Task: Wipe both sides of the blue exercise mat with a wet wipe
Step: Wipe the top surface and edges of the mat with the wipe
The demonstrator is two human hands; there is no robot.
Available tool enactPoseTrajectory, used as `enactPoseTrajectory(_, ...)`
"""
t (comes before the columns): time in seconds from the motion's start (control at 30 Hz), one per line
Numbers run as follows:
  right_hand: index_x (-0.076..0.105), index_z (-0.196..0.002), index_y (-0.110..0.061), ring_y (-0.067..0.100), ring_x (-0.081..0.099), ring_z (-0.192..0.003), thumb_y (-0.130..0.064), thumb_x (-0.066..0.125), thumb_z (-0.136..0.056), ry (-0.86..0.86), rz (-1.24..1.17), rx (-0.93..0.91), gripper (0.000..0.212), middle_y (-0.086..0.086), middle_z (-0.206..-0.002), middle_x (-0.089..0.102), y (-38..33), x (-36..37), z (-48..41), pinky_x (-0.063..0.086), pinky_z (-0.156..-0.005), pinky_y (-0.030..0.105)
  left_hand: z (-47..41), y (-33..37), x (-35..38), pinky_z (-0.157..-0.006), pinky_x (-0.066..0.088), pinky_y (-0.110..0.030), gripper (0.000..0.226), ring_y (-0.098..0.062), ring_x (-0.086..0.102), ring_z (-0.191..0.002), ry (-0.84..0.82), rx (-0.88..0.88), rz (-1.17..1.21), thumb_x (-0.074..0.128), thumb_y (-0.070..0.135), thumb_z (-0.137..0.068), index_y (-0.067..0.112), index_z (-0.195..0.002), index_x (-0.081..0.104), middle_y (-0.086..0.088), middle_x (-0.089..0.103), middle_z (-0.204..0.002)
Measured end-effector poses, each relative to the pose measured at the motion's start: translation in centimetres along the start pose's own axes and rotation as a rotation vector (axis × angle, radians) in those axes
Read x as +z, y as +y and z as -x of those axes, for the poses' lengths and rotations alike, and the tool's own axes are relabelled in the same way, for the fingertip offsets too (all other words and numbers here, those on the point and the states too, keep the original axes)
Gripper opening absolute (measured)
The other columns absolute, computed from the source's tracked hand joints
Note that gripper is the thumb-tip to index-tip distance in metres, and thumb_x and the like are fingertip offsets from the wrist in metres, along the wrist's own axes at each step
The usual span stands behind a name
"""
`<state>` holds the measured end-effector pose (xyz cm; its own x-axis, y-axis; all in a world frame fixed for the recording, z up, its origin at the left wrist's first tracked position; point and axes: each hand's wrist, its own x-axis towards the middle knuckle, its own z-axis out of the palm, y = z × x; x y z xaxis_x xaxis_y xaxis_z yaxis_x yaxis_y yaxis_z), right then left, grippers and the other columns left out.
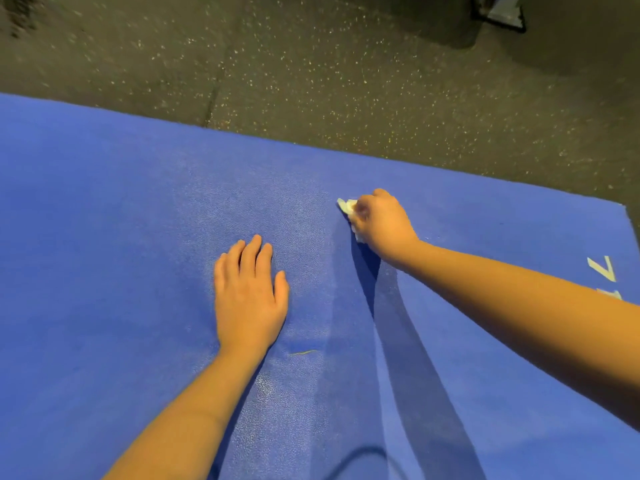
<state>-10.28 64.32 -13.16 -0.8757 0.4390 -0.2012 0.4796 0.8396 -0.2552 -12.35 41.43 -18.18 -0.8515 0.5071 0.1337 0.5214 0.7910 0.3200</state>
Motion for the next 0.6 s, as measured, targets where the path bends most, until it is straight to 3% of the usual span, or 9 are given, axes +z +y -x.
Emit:
enactPoseTrajectory(0.07,0.052,-0.073,-0.001,0.035,0.049,-0.072,-0.023,0.05,-0.098,0.099,-0.066,-0.059,0.034,0.013,-0.085,0.043,-1.3,1.6,0.3,0.038,-0.063,0.036,-0.1,-0.1,0.1,-0.107,0.033,-0.052,0.048,-0.037,0.047,-0.125,0.016,0.001,-0.003,0.04,0.031,-0.091,0.002,-0.124,0.06,-0.014,0.055,-0.135)
enactPoseTrajectory(0.17,0.064,-0.082,0.001,0.035,0.054,-0.075,-0.03,0.047,-0.097,-0.042,-0.096,-0.444,0.038,0.016,-0.085,0.053,-3.0,2.3,2.5,0.046,-0.062,0.037,-0.1,-0.3,0.4,-0.107,0.035,-0.053,0.047,-0.037,0.047,-0.124,0.026,0.011,-0.022,0.04,0.03,-0.091,0.003,-0.124,0.06,-0.014,0.056,-0.134)
enactPoseTrajectory(0.2,0.066,-0.084,0.0,0.034,0.055,-0.075,-0.032,0.046,-0.096,-0.057,-0.079,-0.492,0.04,0.017,-0.085,0.054,-2.7,2.2,2.4,0.045,-0.06,0.033,0.0,-0.4,0.4,-0.107,0.036,-0.053,0.047,-0.037,0.047,-0.124,0.024,0.014,-0.029,0.04,0.03,-0.091,0.002,-0.124,0.059,-0.014,0.056,-0.134)
enactPoseTrajectory(0.27,0.063,-0.075,0.002,0.033,0.057,-0.077,-0.033,0.048,-0.097,0.056,-0.092,-0.376,0.044,0.017,-0.084,0.053,-2.0,1.7,0.4,0.043,-0.062,0.029,0.2,-0.2,0.4,-0.107,0.035,-0.053,0.048,-0.037,0.047,-0.125,0.02,0.016,-0.033,0.039,0.03,-0.091,0.002,-0.125,0.059,-0.014,0.056,-0.135)
enactPoseTrajectory(0.33,0.048,-0.061,-0.002,0.034,0.052,-0.075,-0.028,0.049,-0.099,0.165,-0.097,-0.11,0.046,0.015,-0.085,0.046,-1.5,1.4,-2.3,0.043,-0.063,0.036,0.1,-0.2,0.5,-0.108,0.034,-0.053,0.048,-0.037,0.047,-0.125,0.02,0.013,-0.027,0.039,0.03,-0.091,0.003,-0.125,0.059,-0.013,0.056,-0.135)
enactPoseTrajectory(0.4,0.038,-0.056,-0.009,0.034,0.049,-0.074,-0.021,0.048,-0.099,0.186,-0.068,0.002,0.046,0.011,-0.084,0.043,-1.6,1.9,-3.4,0.036,-0.06,0.036,0.1,-0.4,0.6,-0.106,0.035,-0.052,0.047,-0.036,0.048,-0.124,0.034,0.01,-0.011,0.039,0.03,-0.089,0.004,-0.123,0.06,-0.012,0.056,-0.133)
enactPoseTrajectory(0.5,0.061,-0.072,-0.002,0.036,0.055,-0.08,-0.019,0.053,-0.096,0.127,-0.157,-0.251,0.03,0.016,-0.089,0.053,-2.4,3.0,-1.2,0.045,-0.065,0.038,-0.5,-0.3,0.3,-0.1,0.036,-0.048,0.041,-0.034,0.05,-0.115,0.065,-0.03,0.046,0.041,0.029,-0.086,0.006,-0.112,0.063,-0.01,0.06,-0.124)
enactPoseTrajectory(0.57,0.066,-0.085,-0.001,0.035,0.055,-0.078,-0.016,0.055,-0.092,0.029,-0.088,-0.463,0.021,0.017,-0.088,0.055,-1.3,3.0,-0.5,0.047,-0.064,0.038,-2.1,0.4,0.3,-0.094,0.038,-0.048,0.038,-0.035,0.052,-0.107,0.077,-0.095,0.092,0.038,0.029,-0.084,0.007,-0.104,0.062,-0.009,0.061,-0.115)
enactPoseTrajectory(0.6,0.067,-0.087,-0.003,0.035,0.056,-0.08,-0.019,0.054,-0.093,0.033,-0.05,-0.469,0.022,0.016,-0.088,0.055,-0.7,2.6,-1.3,0.047,-0.064,0.039,-2.9,0.9,0.4,-0.095,0.039,-0.048,0.041,-0.036,0.052,-0.109,0.07,-0.111,0.101,0.037,0.029,-0.084,0.007,-0.107,0.062,-0.009,0.06,-0.117)
